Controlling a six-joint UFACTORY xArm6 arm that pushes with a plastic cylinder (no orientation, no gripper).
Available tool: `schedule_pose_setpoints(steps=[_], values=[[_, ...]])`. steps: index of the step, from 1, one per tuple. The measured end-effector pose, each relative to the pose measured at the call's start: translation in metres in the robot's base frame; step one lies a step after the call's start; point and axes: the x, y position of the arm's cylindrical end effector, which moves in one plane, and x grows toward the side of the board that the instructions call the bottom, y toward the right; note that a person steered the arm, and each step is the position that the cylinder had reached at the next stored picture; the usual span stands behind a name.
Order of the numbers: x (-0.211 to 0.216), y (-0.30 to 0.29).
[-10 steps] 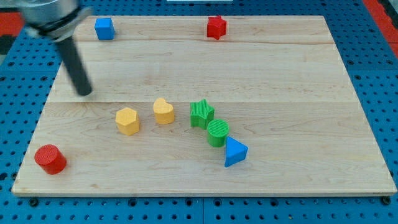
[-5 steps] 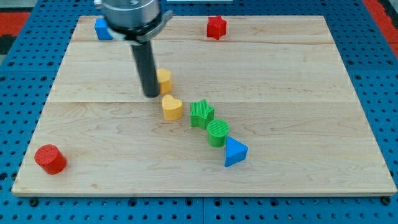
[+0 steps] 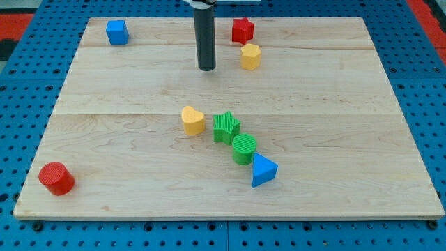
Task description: Place the yellow hexagon at the top right of the board
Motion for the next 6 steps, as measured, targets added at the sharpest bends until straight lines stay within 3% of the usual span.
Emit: schedule_pose_setpoints(steps=[1, 2, 4, 6], values=[[-0.012, 0.080], [-0.025, 0.125], [-0.049, 0.133], [-0.059, 0.194]])
